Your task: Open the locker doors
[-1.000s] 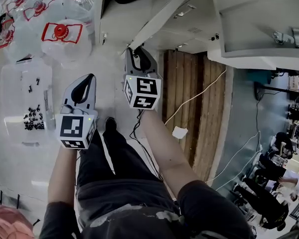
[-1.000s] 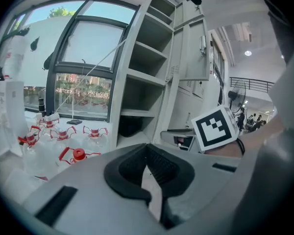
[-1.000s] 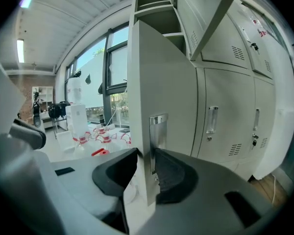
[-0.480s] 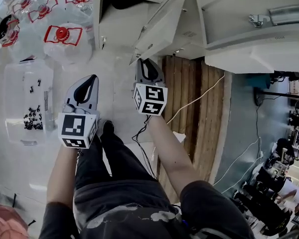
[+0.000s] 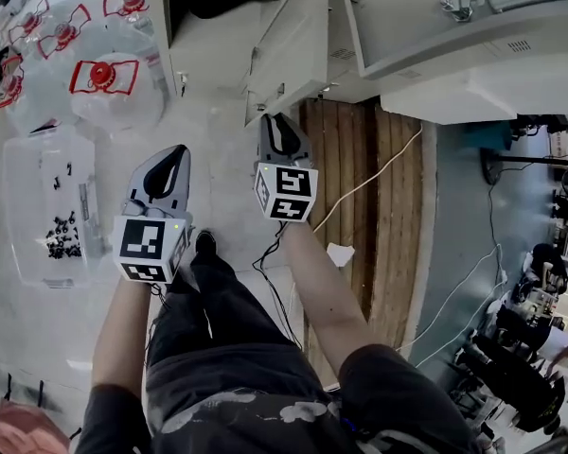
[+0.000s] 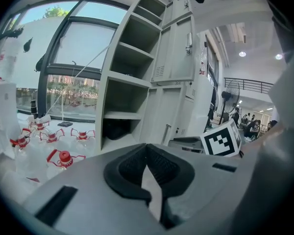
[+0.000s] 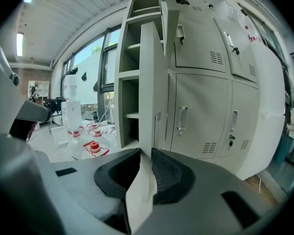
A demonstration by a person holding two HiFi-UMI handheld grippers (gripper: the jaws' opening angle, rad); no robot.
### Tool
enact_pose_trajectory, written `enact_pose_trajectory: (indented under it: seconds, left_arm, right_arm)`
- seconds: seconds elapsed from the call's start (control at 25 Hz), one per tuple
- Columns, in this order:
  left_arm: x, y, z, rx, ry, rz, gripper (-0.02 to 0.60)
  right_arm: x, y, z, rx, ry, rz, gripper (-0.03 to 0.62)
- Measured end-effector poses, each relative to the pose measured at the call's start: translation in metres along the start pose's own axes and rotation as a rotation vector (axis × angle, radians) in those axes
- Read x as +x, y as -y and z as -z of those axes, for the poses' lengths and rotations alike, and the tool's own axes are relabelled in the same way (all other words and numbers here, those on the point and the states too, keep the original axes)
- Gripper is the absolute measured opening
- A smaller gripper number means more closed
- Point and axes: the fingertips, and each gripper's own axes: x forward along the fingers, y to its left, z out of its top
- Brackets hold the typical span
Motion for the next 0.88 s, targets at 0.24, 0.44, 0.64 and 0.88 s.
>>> enact_pose_trajectory:
  seconds: [0.24,0.44,0.64,0.88]
  left_arm:
    - [0.005,0.013,0.003,-0.003,-0.009,0.041,0.009]
    - [0.002,0.013,0.008,-0.018,-0.015,0.045,0.009]
    - [-0.008,0.011,0.008,-0.018,-0.010,0.050,0.009]
    - [-0.028,-0.004,0.005,-0.020,-0.003,0.022,0.009]
  right_arm:
    - [-0.005,0.014,0.003,0.000,-0.010,0.036,0.094]
    - [-0.007,0.023,0.003,-0.008,-0.023,0.075,0.094]
    - [-0.011,0.033,0.005,-0.006,-0.038,0.102,0.094]
    - [-0.018,0.038,0.003,-0.013,-0.047,0.119,0.097]
